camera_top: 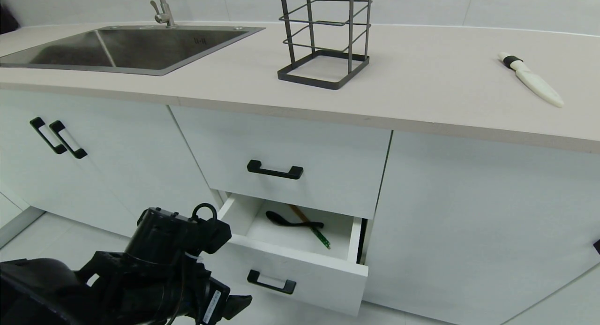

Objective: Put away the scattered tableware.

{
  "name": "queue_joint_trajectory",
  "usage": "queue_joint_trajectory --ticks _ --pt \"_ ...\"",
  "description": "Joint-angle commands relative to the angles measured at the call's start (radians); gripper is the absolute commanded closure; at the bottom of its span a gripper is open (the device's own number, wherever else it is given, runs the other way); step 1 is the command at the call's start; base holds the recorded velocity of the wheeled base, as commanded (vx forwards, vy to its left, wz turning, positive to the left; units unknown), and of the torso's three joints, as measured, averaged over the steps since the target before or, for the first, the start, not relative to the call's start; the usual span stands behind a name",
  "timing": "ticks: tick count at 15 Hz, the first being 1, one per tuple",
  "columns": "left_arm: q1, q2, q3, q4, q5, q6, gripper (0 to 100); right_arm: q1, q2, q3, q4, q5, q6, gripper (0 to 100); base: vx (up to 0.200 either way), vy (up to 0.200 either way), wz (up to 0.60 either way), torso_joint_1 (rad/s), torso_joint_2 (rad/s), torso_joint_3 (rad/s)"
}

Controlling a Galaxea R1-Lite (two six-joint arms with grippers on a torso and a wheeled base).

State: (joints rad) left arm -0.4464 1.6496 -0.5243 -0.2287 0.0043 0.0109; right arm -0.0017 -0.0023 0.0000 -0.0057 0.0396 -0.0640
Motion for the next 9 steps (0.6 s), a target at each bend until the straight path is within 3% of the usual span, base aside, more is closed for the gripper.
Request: queue_joint_trajectory --ticks 1,2,3,4,9 --pt "0.0 0.049 0.0 -0.067 0.002 0.003 0 0.0 0.002 0.0 0.0 0.0 0.0 0 0.0 0.0 0.0 0.0 0.0 0.0" --pt "0.0 0.067 0.001 -0.112 0.002 0.006 0 0.0 0.002 0.0 0.0 0.0 0.0 0 0.0 0.0 0.0 0.0 0.0 0.0" --pt "0.0 0.119 0.009 -0.241 0.002 0.008 0 0.0 0.002 0.0 -0.002 0.0 0.0 0 0.0 0.0 0.0 0.0 0.0 0.0" --pt "0.0 0.144 0.009 -0.296 0.002 0.009 0 0.0 0.002 0.0 0.0 0.0 0.001 0 0.0 0.0 0.0 0.0 0.0 0.0" --pt "0.002 0.22 0.001 -0.472 0.002 0.011 0 0.0 0.002 0.0 0.0 0.0 0.001 0 0.0 0.0 0.0 0.0 0.0 0.0"
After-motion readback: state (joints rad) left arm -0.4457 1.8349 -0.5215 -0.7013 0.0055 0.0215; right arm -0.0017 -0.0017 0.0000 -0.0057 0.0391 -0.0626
